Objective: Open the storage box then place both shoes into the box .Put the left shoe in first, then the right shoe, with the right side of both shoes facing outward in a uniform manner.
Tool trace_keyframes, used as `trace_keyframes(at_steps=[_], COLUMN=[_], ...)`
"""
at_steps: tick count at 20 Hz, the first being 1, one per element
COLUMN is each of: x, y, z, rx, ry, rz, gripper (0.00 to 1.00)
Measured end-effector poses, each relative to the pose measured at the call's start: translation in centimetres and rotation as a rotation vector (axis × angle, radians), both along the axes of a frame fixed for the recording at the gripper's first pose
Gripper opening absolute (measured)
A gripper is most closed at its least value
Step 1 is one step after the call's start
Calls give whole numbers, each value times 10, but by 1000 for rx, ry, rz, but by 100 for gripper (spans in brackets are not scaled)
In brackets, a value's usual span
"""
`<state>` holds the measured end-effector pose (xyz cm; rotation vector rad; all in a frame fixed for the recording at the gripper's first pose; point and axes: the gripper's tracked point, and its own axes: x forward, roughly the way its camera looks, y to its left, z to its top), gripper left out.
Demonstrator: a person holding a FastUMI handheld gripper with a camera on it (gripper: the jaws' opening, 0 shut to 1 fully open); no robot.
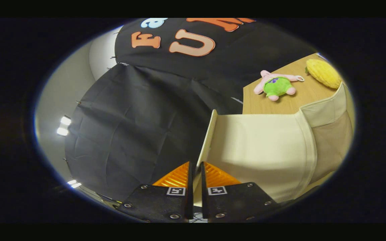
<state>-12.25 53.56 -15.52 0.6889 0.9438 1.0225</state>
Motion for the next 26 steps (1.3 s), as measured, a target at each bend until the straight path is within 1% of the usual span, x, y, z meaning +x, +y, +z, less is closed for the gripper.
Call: trace_keyframes(at_steps=[2,4,5,7,10,13,16,20,22,26], x=[8,23,33,52,81,111,133,145,150,147], y=[2,-14,-26,-59,-117,-190,-259,-337,-367,-416], z=[7,10,13,17,22,29,34,36,30,2], rx=[21,8,-5,-51,-135,-239,-336,-411,-447,-529], ry=[-18,-48,-77,-150,-285,-433,-533,-594,-607,-599], rz=[-13,-53,-84,-141,-218,-324,-433,-582,-652,-724], gripper=[44,78,92,96,97,98,98,98,98,98])
